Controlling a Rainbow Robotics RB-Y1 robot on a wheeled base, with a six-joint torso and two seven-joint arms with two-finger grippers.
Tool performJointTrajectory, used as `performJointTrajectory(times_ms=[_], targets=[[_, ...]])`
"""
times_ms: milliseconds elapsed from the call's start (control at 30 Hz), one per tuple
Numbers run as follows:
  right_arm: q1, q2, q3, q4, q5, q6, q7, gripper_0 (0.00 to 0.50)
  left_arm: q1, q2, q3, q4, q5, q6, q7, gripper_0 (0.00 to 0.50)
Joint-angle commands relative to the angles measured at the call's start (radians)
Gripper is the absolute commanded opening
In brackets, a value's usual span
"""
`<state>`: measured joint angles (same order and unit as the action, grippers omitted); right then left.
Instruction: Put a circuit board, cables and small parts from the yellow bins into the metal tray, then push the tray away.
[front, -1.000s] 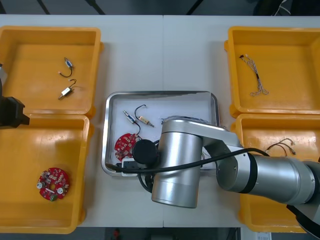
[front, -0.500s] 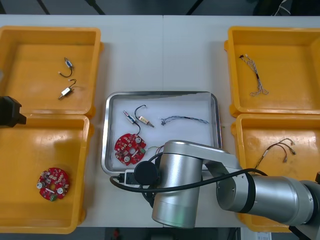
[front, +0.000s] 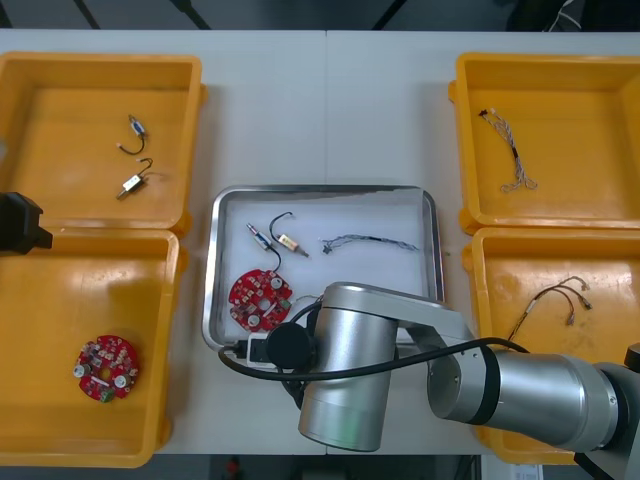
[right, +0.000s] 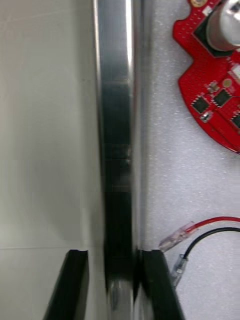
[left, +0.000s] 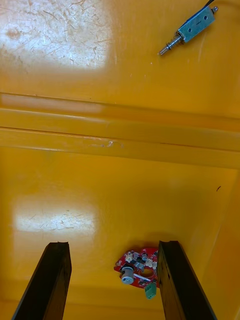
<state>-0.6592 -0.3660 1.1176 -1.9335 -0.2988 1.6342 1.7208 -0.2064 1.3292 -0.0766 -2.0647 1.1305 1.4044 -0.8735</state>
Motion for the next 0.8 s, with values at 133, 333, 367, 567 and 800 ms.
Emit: performJointTrajectory(times_ms=[133, 333, 367, 567, 800], targets=[[0.004, 0.024, 0.016, -0.012, 0.032, -0.008, 0.028, 0.0, 0.01, 0.05, 0.026, -0.008, 0.008, -0.01, -0.061, 0.5], [-0.034, 0.01, 0.016, -0.012, 0.064, -0.008, 0.028, 0.0, 0.01, 0.05, 0.026, -0.008, 0.008, -0.01, -0.061, 0.5], [-0.034, 0.01, 0.016, -0.012, 0.064, -0.008, 0.028, 0.0, 0.01, 0.05, 0.026, -0.008, 0.008, -0.01, -0.061, 0.5], [-0.116, -0.031, 0.018, -0.012, 0.069, -0.03, 0.03, 0.0, 0.01, 0.05, 0.026, -0.008, 0.008, -0.01, -0.061, 0.5], [-0.204, -0.065, 0.016, -0.004, 0.035, -0.033, 0.042, 0.0, 0.01, 0.05, 0.026, -0.008, 0.008, -0.01, -0.061, 0.5]])
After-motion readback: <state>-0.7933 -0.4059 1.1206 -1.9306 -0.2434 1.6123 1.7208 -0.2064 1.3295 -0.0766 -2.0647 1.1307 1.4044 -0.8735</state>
